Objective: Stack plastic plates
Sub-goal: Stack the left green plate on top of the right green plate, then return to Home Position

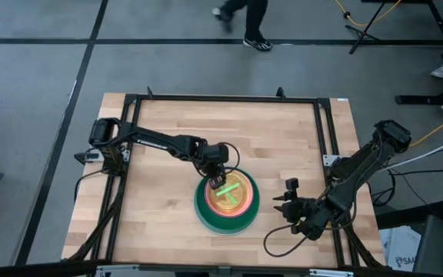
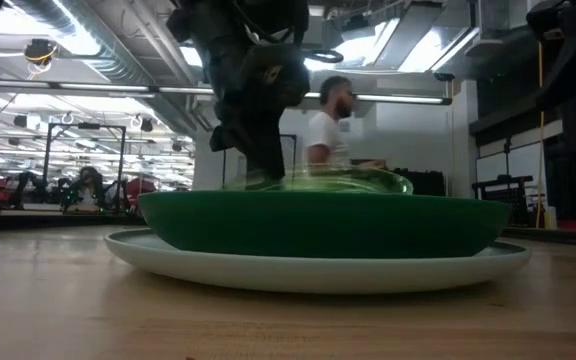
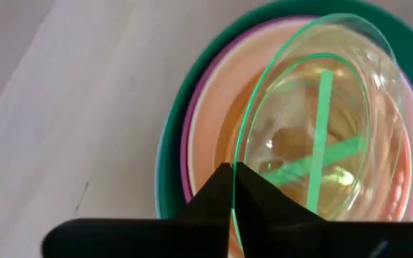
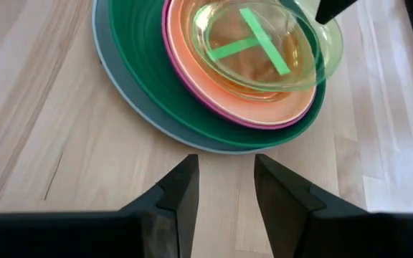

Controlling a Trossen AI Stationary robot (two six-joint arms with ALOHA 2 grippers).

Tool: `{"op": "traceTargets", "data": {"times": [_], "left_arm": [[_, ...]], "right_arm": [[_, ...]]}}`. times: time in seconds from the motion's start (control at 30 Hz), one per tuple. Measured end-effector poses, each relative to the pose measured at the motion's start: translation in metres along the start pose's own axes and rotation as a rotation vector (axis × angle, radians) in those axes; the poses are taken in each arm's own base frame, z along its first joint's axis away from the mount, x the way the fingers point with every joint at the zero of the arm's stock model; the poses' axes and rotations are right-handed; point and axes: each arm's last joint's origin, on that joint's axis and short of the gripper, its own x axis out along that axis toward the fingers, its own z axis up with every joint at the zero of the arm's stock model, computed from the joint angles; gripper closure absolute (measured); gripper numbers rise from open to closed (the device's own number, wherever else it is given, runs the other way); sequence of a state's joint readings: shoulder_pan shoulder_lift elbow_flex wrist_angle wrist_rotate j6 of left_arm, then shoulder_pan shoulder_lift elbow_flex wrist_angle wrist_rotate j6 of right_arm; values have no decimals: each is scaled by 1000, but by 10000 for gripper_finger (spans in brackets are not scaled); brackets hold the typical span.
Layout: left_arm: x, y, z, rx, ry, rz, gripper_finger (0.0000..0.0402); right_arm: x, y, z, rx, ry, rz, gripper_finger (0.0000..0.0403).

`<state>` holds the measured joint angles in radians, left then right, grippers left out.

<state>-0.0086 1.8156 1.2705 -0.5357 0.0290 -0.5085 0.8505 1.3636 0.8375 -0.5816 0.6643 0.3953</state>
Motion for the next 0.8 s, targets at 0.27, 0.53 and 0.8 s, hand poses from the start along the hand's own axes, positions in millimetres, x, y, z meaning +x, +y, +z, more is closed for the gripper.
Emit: {"op": "traceTargets", "data": {"times": [0.27,0.53,0.8], "left_arm": [[0,0,1,-4,-15,3,325],[-52,-16,-4,111,-122,-9,310],[-81,-32,-24,391,-297,-14,312]], "right_arm": [[0,0,0,0,-1,-1,276],[0,0,0,21,-4,3,276],[-1,0,3,-41,-16,35,276]]}}
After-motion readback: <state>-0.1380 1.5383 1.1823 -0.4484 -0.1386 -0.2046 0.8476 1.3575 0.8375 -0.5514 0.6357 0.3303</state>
